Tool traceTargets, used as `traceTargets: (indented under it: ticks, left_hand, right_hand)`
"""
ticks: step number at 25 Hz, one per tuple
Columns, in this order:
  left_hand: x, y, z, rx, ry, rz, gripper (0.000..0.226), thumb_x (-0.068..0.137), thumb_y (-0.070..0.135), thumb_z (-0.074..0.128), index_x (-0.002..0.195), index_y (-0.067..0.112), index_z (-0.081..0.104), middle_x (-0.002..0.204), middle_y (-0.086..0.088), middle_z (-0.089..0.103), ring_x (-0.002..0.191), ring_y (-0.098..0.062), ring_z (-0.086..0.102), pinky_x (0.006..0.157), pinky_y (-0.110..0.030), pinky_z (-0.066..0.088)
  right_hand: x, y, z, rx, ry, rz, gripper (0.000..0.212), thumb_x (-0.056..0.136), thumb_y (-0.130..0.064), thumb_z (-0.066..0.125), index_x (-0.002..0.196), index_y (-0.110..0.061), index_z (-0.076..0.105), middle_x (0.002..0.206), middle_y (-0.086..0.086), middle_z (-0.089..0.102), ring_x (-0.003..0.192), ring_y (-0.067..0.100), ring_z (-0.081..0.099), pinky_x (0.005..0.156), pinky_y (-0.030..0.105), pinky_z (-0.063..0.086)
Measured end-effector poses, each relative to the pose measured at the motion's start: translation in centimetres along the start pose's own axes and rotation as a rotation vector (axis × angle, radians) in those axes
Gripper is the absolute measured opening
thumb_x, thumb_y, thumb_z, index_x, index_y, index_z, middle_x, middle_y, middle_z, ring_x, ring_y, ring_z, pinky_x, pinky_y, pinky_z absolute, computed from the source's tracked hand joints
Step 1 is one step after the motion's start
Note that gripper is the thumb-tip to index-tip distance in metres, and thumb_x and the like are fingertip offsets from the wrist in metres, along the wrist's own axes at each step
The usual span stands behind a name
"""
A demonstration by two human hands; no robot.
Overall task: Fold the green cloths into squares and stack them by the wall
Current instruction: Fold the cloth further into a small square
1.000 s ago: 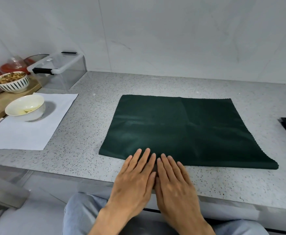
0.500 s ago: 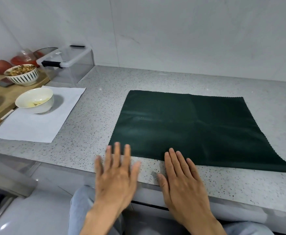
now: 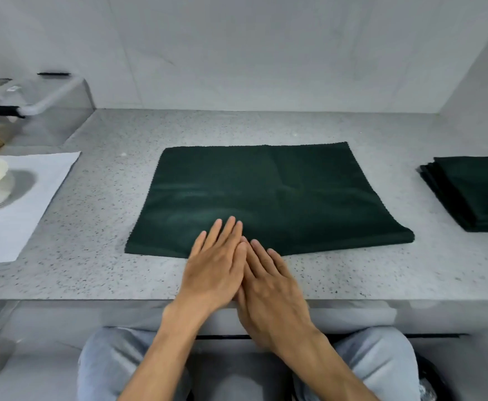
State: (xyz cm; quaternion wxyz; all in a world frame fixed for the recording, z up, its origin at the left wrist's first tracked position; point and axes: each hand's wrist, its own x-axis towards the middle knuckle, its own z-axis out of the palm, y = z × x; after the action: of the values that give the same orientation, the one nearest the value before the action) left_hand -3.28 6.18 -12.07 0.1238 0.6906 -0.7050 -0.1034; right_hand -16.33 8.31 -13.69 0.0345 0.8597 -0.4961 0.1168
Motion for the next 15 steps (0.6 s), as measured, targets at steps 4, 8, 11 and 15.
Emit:
traceTargets:
  ticks: [4, 8, 11, 15]
  left_hand:
    - [-0.4, 0.2, 0.0, 0.091, 0.020, 0.024, 0.078, 0.084, 0.052, -0.016, 0.156, 0.027, -0.002, 0.160, 0.016, -0.012, 0.147, -0.005, -0.016, 0.117, -0.031, -0.011]
    - [-0.7, 0.2, -0.1, 0.092, -0.007, -0.001, 0.067, 0.090, 0.050, -0.010, 0.154, 0.030, -0.009, 0.159, 0.018, -0.017, 0.146, -0.003, -0.021, 0.119, -0.033, -0.012]
    - [-0.6, 0.2, -0.1, 0.088, -0.008, -0.005, 0.064, 0.094, 0.051, -0.007, 0.155, 0.031, -0.008, 0.159, 0.018, -0.017, 0.146, -0.003, -0.022, 0.120, -0.036, -0.013]
    - [-1.8, -1.9, -1.3, -0.037, -0.027, -0.040, 0.071, 0.089, 0.066, 0.009, 0.155, 0.039, 0.005, 0.160, 0.022, -0.010, 0.145, -0.001, -0.020, 0.120, -0.036, -0.014]
  right_hand:
    - [-2.2, 5.8, -1.1, -0.038, 0.012, 0.168, 0.061, 0.103, -0.042, 0.017, 0.147, -0.007, 0.040, 0.153, 0.007, 0.038, 0.142, 0.020, 0.036, 0.114, 0.037, 0.024]
    - [-5.5, 14.2, -3.3, -0.158, -0.054, 0.425, 0.079, 0.096, -0.058, 0.003, 0.151, -0.008, 0.029, 0.158, 0.005, 0.026, 0.147, 0.019, 0.026, 0.120, 0.039, 0.019]
    - [-6.2, 16.9, -4.2, -0.162, -0.111, 0.550, 0.085, 0.089, -0.061, -0.001, 0.154, -0.012, 0.024, 0.161, 0.002, 0.021, 0.149, 0.015, 0.017, 0.121, 0.040, 0.012]
    - [-6.2, 17.1, -3.9, -0.212, 0.011, 0.522, 0.070, 0.093, -0.048, 0.025, 0.131, 0.002, 0.058, 0.136, 0.018, 0.058, 0.131, 0.035, 0.049, 0.112, 0.052, 0.032]
